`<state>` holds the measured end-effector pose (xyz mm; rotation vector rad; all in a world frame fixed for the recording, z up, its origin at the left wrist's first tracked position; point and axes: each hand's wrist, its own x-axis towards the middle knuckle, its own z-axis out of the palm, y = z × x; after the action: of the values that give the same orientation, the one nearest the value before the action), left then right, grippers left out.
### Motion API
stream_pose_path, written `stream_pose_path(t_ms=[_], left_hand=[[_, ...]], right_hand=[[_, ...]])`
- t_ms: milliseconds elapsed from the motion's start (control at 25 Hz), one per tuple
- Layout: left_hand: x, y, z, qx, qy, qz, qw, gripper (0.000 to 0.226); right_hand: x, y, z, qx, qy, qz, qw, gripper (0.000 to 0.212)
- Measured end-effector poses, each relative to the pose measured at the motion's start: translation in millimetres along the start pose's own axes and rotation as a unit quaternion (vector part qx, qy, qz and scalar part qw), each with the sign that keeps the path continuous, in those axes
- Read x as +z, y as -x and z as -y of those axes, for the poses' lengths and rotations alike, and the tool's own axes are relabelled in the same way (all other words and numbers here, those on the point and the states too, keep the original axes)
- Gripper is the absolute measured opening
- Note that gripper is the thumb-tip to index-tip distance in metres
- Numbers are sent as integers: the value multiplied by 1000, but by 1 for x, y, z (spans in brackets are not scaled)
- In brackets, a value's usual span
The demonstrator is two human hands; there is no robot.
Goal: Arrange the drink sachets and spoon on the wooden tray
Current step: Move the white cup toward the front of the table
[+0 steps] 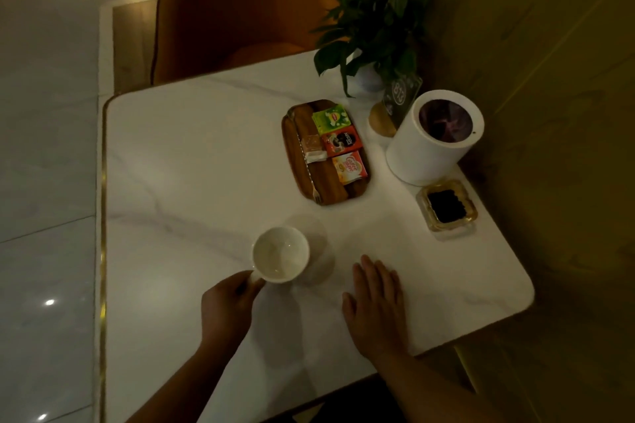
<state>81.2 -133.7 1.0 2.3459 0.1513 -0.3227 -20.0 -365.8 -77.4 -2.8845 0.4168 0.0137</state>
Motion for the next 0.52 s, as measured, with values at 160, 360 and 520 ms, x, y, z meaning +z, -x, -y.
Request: stream_pose_path(t_ms=[160,360,520], left_hand=[[23,-15,-32,30,2,42,999,38],[43,-37,-55,51,-13,70,996,47],[58,-51,-67,50,-9,90,995,37]], right_hand=[[-2,1,0,-1,-2,-2,1000,55],[-1,1,-1,3,-6,10,1000,57],[1,2,-2,6,-14,17,1000,58]])
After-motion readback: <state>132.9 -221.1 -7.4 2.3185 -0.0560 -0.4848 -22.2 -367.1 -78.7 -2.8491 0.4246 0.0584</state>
